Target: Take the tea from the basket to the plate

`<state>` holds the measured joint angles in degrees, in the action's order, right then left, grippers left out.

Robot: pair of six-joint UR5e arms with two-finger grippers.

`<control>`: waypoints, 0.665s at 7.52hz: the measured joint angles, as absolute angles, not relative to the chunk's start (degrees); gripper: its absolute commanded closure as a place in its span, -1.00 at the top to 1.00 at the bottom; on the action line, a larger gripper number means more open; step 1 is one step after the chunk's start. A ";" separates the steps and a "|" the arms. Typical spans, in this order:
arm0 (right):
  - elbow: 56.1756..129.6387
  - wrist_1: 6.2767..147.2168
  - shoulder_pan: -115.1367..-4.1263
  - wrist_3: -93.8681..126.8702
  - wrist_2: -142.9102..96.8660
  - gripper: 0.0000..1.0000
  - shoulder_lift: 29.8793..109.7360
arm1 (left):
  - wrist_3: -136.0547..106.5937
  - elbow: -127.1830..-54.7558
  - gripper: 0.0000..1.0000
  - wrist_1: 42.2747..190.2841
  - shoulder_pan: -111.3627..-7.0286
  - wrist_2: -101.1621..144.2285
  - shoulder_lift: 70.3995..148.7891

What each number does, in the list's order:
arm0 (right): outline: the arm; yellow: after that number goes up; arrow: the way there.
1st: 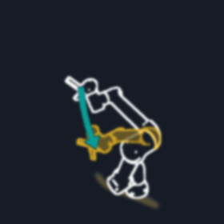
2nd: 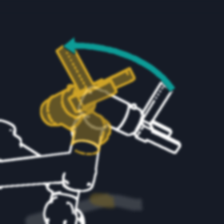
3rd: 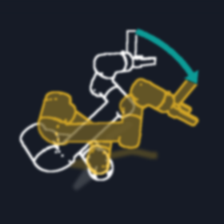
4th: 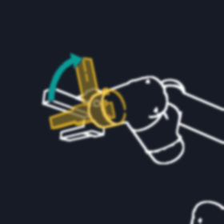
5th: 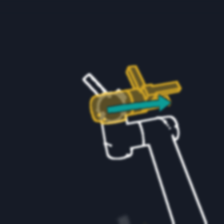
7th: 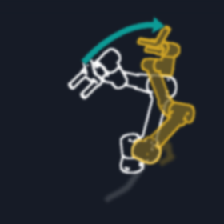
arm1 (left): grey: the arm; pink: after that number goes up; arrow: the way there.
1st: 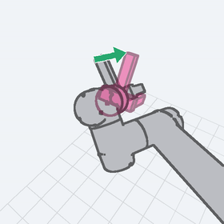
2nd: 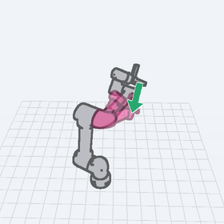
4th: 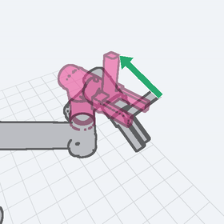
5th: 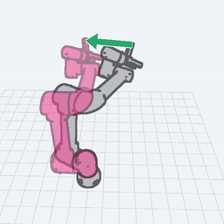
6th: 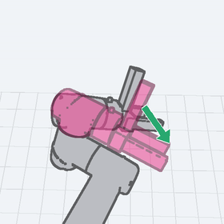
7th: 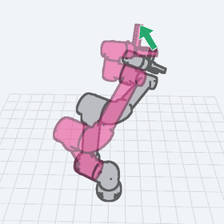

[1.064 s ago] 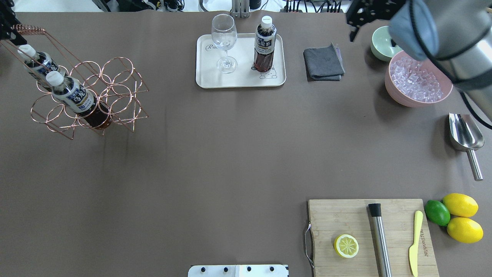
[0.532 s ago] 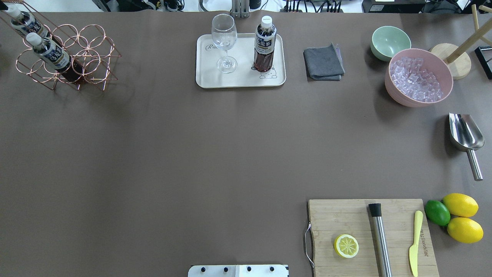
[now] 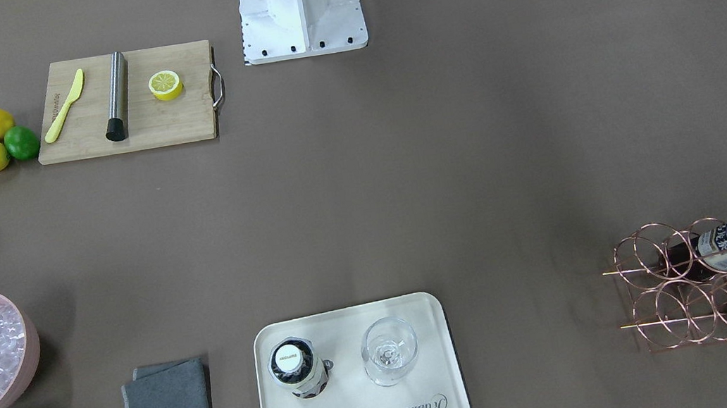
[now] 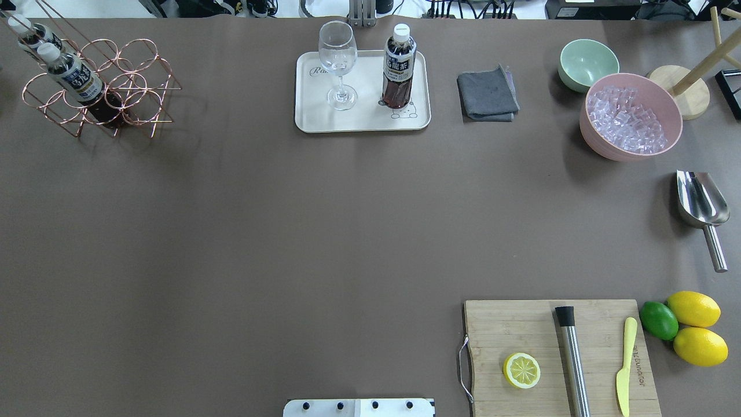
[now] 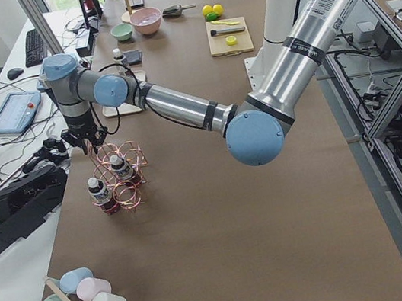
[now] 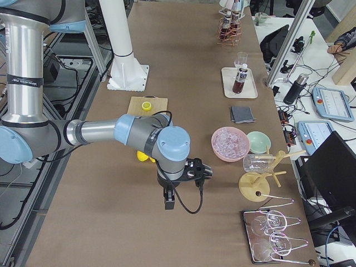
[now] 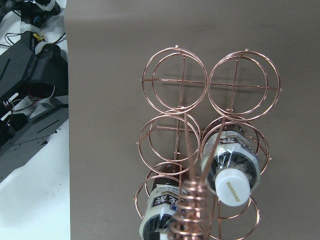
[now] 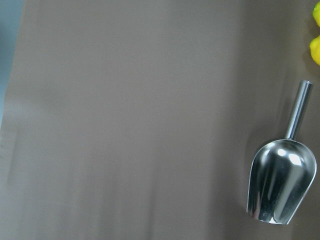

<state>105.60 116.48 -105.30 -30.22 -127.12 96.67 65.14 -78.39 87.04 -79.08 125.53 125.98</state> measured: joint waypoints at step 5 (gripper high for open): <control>105.86 109.30 -107.99 -30.30 -127.75 1.00 100.93 | 59.61 -80.60 0.97 86.99 -80.59 125.88 125.82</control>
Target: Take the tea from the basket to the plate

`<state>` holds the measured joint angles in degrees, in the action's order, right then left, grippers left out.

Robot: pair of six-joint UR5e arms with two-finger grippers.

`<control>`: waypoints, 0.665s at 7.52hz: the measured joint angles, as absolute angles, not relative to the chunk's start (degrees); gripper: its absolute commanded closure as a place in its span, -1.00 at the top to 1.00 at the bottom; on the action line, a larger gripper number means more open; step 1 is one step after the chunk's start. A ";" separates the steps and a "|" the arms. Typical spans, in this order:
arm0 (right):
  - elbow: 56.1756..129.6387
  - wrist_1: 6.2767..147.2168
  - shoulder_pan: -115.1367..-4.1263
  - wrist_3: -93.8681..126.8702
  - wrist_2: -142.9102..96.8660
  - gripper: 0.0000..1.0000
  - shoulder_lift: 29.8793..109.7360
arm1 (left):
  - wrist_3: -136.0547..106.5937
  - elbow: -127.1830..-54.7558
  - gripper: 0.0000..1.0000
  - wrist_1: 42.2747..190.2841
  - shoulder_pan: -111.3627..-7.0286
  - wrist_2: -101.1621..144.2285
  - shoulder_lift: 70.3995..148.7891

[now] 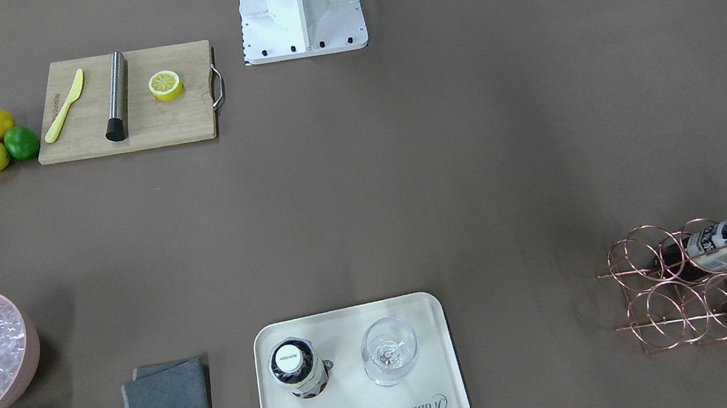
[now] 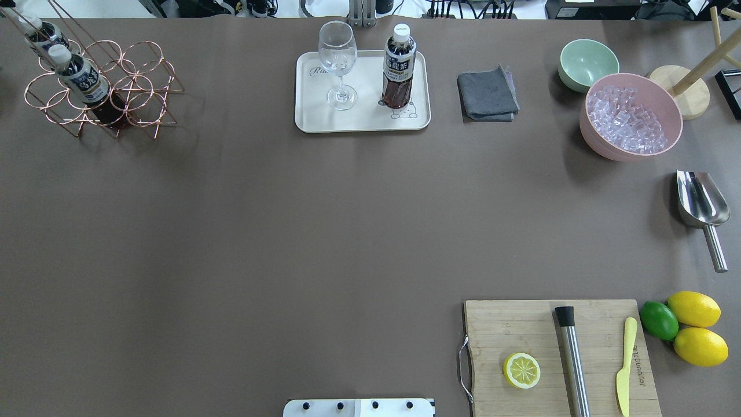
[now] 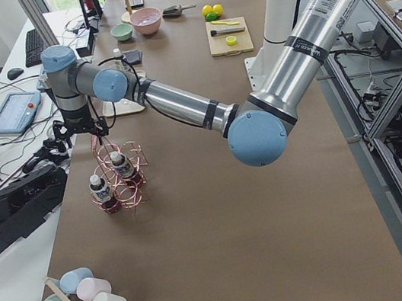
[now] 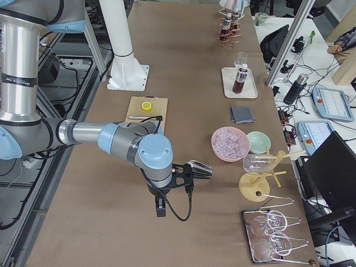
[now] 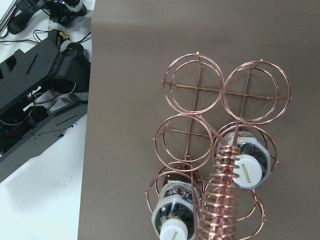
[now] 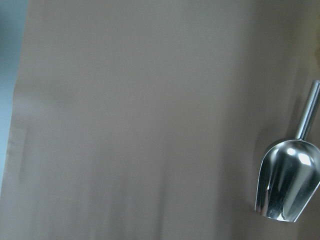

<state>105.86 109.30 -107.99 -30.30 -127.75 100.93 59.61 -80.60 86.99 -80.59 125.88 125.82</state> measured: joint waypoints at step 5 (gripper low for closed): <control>105.53 109.58 -108.02 -30.21 -127.72 1.00 101.19 | 26.68 -82.67 0.97 93.37 -86.79 137.35 119.94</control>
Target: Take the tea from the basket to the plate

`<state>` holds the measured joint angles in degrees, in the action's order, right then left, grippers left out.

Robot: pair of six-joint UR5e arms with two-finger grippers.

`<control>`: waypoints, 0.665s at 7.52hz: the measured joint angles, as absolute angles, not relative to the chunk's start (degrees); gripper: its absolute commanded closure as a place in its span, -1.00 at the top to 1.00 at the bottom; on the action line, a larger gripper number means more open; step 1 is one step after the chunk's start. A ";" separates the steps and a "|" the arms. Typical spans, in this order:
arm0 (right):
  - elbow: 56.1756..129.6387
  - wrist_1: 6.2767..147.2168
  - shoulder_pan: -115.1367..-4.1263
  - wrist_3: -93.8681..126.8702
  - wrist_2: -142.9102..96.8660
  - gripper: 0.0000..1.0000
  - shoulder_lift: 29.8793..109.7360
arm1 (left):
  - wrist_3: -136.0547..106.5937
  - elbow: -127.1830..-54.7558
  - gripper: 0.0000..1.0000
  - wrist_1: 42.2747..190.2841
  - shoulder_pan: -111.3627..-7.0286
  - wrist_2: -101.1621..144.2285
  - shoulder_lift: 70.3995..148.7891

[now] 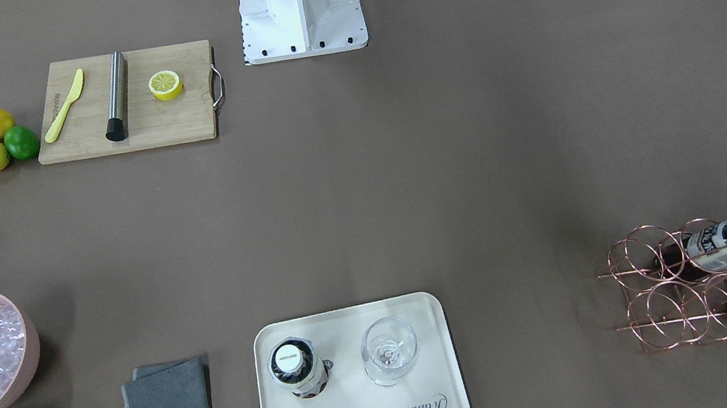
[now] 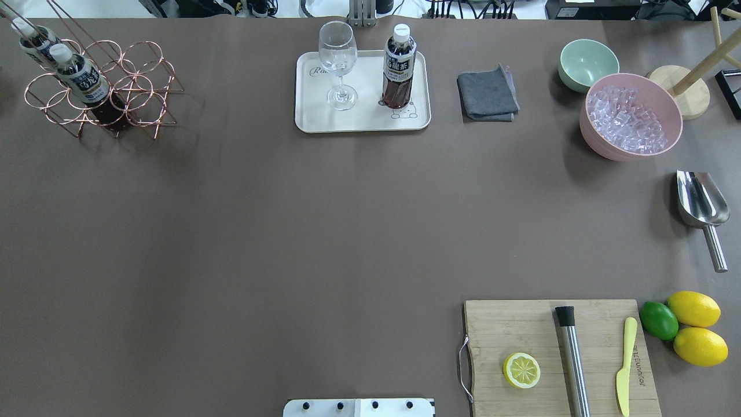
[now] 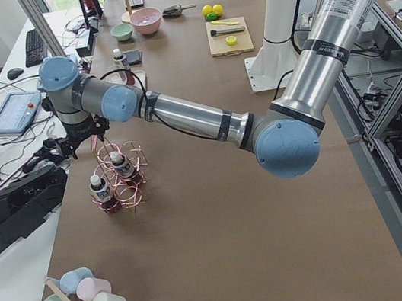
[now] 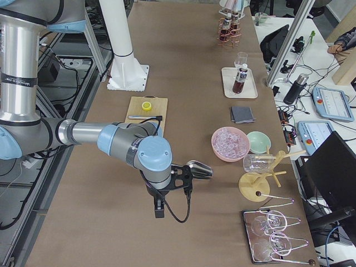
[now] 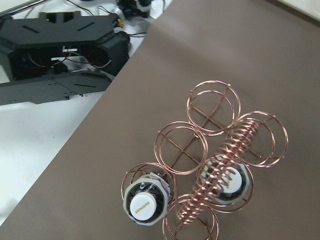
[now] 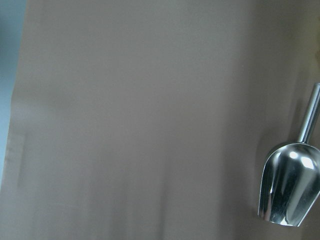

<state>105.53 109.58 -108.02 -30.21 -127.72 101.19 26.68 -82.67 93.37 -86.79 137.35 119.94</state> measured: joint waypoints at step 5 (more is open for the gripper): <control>105.30 109.93 -108.11 -30.07 -127.75 1.00 101.93 | -16.16 -82.73 0.97 93.70 -92.32 138.38 113.01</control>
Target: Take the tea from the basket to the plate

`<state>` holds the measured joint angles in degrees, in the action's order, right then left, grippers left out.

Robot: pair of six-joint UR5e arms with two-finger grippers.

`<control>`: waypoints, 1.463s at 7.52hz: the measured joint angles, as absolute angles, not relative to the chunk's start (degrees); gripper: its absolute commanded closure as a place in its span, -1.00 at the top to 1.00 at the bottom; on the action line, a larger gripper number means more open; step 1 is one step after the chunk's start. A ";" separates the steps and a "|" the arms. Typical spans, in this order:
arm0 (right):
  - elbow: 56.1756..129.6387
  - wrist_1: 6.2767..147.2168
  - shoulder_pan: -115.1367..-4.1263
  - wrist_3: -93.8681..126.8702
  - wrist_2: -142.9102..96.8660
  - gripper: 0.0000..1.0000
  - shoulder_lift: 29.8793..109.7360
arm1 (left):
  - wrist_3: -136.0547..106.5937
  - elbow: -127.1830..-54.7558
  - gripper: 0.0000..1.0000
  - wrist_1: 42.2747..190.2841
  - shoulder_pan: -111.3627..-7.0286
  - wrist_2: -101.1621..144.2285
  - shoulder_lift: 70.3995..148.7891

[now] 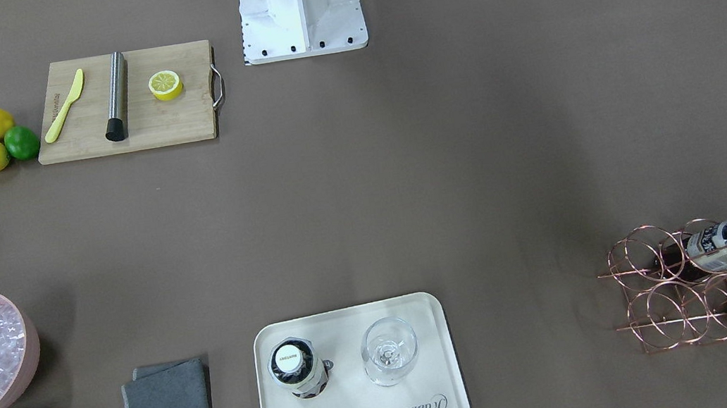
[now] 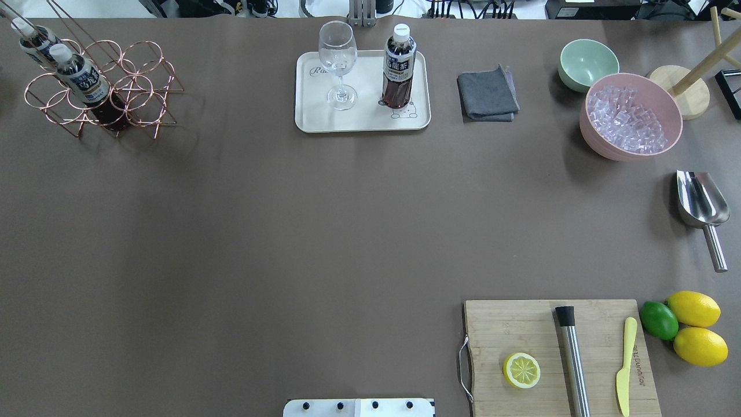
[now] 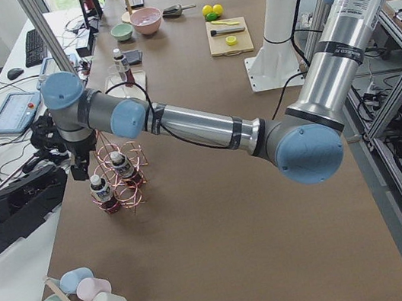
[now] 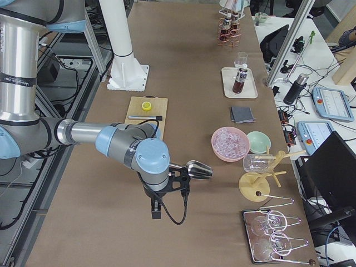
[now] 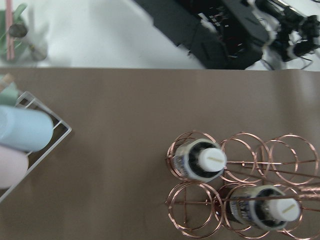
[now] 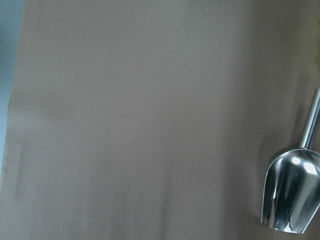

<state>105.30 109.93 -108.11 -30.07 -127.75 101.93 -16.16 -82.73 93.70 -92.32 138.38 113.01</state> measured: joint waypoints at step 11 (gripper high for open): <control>105.39 110.09 -108.10 -30.06 -127.79 1.00 103.08 | -18.67 -83.75 0.97 94.85 -86.68 135.32 97.95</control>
